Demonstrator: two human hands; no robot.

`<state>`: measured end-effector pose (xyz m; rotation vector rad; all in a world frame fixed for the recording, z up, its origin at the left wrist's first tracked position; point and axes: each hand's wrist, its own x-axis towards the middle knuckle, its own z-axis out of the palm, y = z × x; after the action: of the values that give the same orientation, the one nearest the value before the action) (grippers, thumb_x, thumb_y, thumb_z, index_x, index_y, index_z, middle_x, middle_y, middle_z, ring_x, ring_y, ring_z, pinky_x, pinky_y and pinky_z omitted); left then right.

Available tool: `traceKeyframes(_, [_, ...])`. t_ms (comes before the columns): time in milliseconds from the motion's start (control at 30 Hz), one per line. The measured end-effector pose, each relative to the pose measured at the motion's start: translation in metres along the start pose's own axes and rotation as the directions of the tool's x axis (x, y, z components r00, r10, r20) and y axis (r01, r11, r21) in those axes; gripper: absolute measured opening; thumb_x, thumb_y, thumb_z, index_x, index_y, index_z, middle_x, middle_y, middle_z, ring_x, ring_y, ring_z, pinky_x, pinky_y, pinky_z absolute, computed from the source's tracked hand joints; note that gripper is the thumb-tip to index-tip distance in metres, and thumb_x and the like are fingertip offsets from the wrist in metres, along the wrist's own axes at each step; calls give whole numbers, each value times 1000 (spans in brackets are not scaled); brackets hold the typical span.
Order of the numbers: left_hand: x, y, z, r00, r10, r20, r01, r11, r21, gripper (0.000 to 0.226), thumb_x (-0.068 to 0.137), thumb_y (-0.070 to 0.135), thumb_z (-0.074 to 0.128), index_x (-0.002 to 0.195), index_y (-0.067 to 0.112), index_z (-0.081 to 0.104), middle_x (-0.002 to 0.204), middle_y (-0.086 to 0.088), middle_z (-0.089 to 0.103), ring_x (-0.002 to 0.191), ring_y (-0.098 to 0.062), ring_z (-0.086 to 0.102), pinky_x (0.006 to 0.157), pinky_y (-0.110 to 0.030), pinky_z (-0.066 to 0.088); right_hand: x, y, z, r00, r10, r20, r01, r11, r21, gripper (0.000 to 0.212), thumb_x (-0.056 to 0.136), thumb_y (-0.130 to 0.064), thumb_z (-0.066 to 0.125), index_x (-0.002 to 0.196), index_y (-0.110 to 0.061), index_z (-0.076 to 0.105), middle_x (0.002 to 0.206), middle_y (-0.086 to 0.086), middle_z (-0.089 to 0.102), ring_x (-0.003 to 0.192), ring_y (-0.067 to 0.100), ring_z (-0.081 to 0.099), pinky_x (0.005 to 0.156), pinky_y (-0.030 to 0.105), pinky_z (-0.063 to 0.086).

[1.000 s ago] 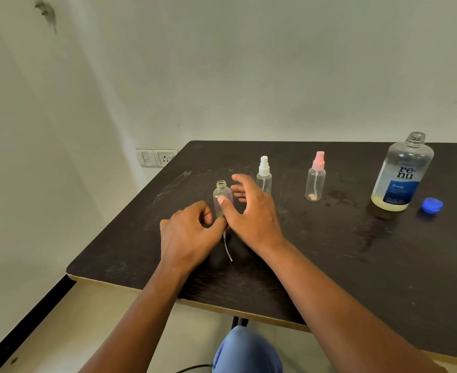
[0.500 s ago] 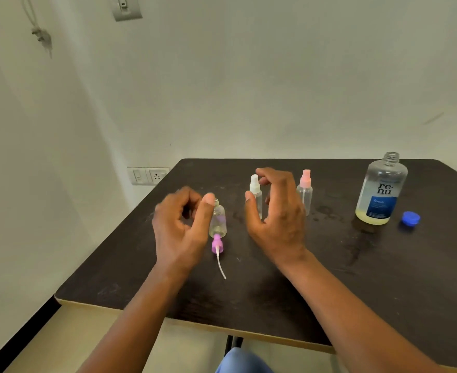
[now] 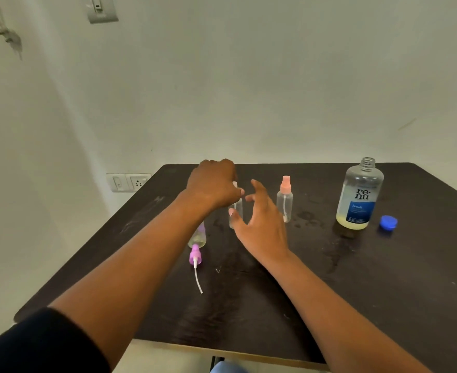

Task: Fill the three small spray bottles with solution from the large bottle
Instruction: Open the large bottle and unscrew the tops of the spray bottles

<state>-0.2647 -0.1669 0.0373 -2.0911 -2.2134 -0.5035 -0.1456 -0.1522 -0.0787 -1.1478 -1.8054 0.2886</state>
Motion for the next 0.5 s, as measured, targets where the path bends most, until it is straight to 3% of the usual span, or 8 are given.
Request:
traceKeyframes(100, [3, 3, 7, 999, -19, 33, 19, 1000, 8, 30, 91, 26, 77, 118, 16, 74, 108, -3, 76, 98, -24, 71, 85, -37, 60, 4, 7, 1, 997, 52, 49, -52, 999, -1, 70, 94, -48, 69, 153, -21, 44, 130, -2, 69, 124, 19, 64, 96, 34, 51])
traceKeyframes(233, [2, 3, 7, 998, -30, 53, 34, 997, -76, 21, 88, 19, 80, 109, 17, 80, 105, -2, 78, 93, -21, 73, 75, -30, 53, 8, 9, 1, 998, 32, 52, -33, 999, 5, 41, 92, -49, 70, 125, -25, 67, 116, -7, 75, 110, 15, 70, 83, 27, 51])
traceKeyframes(367, [-5, 3, -5, 1000, -8, -11, 6, 981, -196, 11, 89, 22, 81, 100, 19, 81, 97, 1, 79, 88, -16, 73, 72, -26, 51, 11, 7, -7, 998, 10, 66, -11, 1000, 21, 35, 92, -53, 70, 118, -30, 66, 111, -13, 74, 99, 11, 71, 71, 21, 47])
traceKeyframes(500, [-10, 4, -13, 998, 43, -45, -55, 945, -321, 11, 91, 26, 80, 101, 19, 80, 88, 8, 76, 81, -6, 70, 64, -18, 45, 16, 4, -22, 994, 15, 110, -26, 995, 99, 37, 94, -51, 70, 125, -33, 62, 104, -19, 69, 90, 10, 71, 85, 37, 62])
